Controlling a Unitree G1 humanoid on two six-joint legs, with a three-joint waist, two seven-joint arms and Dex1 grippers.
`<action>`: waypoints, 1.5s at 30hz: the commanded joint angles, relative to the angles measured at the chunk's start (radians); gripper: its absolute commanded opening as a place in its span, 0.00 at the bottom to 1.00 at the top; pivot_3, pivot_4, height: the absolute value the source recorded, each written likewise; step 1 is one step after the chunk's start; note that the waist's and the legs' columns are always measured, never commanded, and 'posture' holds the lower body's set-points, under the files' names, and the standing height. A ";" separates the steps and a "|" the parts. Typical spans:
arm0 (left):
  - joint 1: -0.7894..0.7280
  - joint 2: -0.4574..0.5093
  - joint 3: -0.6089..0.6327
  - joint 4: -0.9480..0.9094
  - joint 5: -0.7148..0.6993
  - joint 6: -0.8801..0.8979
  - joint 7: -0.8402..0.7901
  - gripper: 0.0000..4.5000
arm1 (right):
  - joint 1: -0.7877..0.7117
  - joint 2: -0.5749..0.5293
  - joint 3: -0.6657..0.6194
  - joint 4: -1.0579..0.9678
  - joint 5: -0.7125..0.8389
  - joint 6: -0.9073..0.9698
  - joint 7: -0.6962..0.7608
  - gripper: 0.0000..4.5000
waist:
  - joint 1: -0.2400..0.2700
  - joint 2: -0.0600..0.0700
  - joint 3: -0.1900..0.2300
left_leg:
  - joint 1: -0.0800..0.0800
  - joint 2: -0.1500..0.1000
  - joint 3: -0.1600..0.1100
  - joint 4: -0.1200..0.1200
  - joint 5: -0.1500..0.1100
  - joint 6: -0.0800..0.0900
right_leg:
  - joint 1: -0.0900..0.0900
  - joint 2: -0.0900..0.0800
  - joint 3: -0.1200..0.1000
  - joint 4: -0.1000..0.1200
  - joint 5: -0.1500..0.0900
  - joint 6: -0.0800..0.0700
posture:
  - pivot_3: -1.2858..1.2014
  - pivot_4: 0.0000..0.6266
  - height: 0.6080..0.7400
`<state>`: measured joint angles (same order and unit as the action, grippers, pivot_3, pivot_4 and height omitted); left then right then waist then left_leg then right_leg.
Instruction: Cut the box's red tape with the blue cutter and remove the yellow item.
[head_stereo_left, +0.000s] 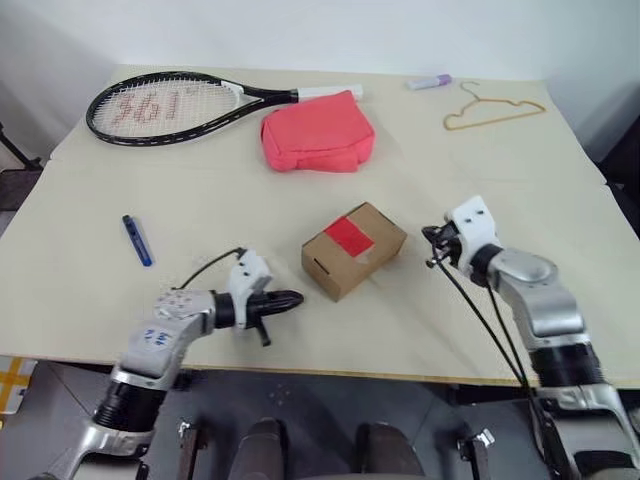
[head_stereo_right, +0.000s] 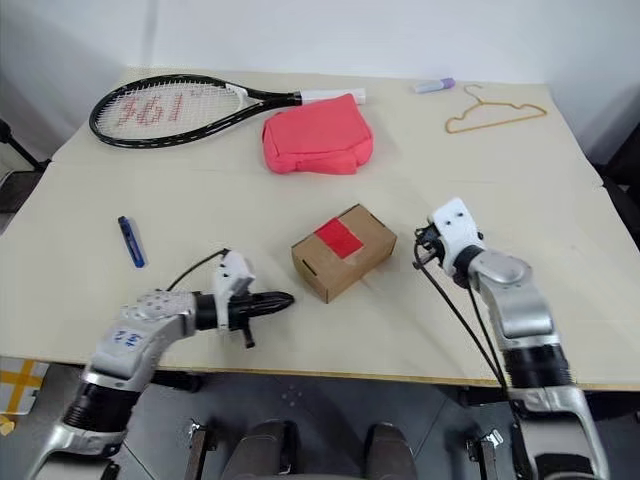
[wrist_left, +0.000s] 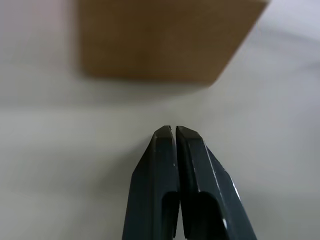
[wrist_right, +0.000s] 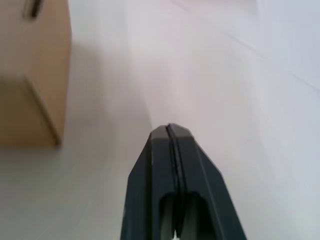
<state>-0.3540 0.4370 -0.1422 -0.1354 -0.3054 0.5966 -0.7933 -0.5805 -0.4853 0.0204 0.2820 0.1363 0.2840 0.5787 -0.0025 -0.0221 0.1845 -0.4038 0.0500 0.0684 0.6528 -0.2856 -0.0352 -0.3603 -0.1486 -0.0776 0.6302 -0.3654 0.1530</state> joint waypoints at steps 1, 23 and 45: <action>-0.067 -0.045 0.001 0.032 0.046 -0.043 0.086 0.03 | -0.045 0.033 -0.011 0.103 0.042 -0.137 0.108 0.00 | -0.001 0.000 0.000 | 0.000 0.000 0.000 0.000 0.000 0.000 | 0.000 0.000 0.000 0.000 0.000 0.000 | 0.52 0.24 1.00; -0.335 -0.152 0.026 0.469 0.209 -0.253 0.204 0.03 | 0.398 -0.275 -0.056 -0.656 0.335 0.316 0.461 0.00 | 0.015 0.000 0.000 | -0.001 0.000 -0.001 0.003 0.000 0.000 | 0.000 0.000 -0.002 0.001 0.000 0.001 | 0.52 0.24 1.00; -0.192 -0.240 -0.087 0.150 0.111 -0.095 0.154 0.03 | -0.175 -0.132 0.011 0.482 -0.037 -0.437 0.377 0.00 | 0.000 0.000 0.000 | -0.001 0.000 -0.001 0.008 -0.001 0.001 | 0.001 0.000 -0.001 0.005 0.000 0.001 | 0.52 0.24 1.00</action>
<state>-0.5413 0.2020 -0.2145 0.0190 -0.2100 0.5216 -0.6444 -0.7315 -0.6127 0.0469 0.7290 0.0723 -0.1094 0.8912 -0.0024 -0.0218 0.1847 -0.4052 0.0501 0.0677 0.6612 -0.2865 -0.0337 -0.3597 -0.1491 -0.0782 0.6349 -0.3649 0.1539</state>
